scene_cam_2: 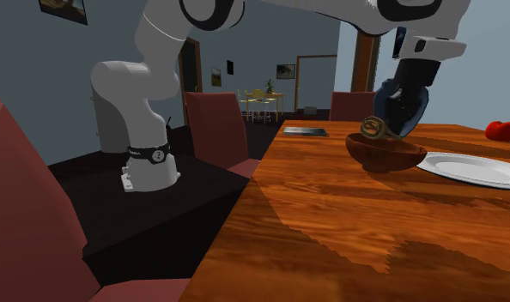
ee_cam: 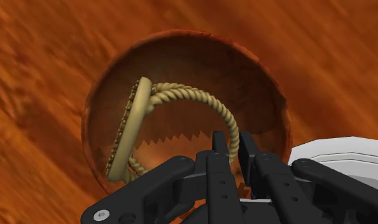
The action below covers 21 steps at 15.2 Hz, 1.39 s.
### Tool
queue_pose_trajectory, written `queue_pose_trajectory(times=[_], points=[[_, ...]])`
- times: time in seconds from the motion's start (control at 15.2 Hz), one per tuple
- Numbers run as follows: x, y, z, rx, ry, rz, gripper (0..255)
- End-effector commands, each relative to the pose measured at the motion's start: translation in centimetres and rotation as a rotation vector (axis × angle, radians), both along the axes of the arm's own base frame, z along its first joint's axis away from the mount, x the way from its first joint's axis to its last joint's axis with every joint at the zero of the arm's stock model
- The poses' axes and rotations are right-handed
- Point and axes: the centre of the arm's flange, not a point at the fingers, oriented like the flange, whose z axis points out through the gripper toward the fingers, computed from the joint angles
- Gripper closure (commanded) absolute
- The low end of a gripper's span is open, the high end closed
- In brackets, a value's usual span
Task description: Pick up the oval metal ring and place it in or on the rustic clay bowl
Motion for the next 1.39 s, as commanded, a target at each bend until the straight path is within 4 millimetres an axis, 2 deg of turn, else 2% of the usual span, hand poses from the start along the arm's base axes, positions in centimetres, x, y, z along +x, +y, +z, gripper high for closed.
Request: queue_pose_trajectory(times=[0.0, 0.33, 0.4, 0.73, 0.99, 1.32], points=[[0.1, 0.0, -0.2, 0.0, 0.0, 0.0, 255], [0.1, 0.0, -0.2, 0.0, 0.0, 0.0, 255], [0.1, 0.0, -0.2, 0.0, 0.0, 0.0, 0], [0.1, 0.0, -0.2, 0.0, 0.0, 0.0, 0], [0.8, 0.1, 4.7, 0.0, 0.0, 0.0, 0], [0.8, 0.1, 4.7, 0.0, 0.0, 0.0, 0]])
